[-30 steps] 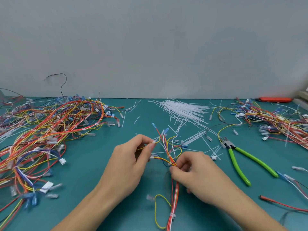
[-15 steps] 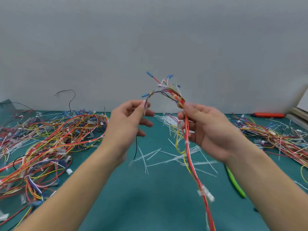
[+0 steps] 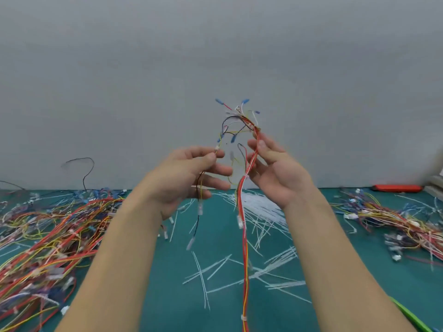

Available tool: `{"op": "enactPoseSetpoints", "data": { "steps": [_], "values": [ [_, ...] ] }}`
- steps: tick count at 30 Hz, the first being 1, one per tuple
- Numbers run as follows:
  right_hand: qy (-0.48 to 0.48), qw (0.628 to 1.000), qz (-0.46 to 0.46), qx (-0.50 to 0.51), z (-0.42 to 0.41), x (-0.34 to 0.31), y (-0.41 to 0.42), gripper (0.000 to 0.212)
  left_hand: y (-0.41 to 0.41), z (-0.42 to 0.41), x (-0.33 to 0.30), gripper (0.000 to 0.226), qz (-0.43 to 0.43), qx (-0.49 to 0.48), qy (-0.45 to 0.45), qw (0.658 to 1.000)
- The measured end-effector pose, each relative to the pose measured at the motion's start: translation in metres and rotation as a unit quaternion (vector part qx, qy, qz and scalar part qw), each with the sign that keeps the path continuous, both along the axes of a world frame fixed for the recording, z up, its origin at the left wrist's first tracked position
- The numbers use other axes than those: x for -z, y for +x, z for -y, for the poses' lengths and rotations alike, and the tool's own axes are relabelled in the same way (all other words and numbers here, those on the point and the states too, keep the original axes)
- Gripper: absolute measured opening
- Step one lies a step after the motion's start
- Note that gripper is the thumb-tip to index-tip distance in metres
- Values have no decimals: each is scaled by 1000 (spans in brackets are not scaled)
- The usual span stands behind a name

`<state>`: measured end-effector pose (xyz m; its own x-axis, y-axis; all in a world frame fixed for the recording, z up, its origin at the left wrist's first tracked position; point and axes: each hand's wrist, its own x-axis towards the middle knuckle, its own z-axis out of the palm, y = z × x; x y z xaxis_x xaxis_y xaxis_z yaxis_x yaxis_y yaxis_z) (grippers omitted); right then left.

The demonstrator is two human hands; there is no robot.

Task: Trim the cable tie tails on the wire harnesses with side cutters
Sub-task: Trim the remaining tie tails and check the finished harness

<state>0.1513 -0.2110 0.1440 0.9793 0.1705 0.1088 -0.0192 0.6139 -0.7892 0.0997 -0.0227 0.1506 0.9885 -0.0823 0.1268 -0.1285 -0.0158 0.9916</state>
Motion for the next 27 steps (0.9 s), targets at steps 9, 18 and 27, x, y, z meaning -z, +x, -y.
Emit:
{"op": "enactPoseSetpoints", "data": {
  "steps": [9, 18, 27],
  "values": [
    [-89, 995, 36, 32, -8, 8, 8, 24, 12, 10, 21, 13, -7, -41, 90, 995],
    [-115, 985, 10, 131, -3, 13, 9, 20, 12, 21, 24, 21, 42, -113, 124, 985],
    [-82, 991, -40, 101, 11, 14, 13, 23, 10, 13, 23, 24, 61, -51, 107, 991]
  ]
}}
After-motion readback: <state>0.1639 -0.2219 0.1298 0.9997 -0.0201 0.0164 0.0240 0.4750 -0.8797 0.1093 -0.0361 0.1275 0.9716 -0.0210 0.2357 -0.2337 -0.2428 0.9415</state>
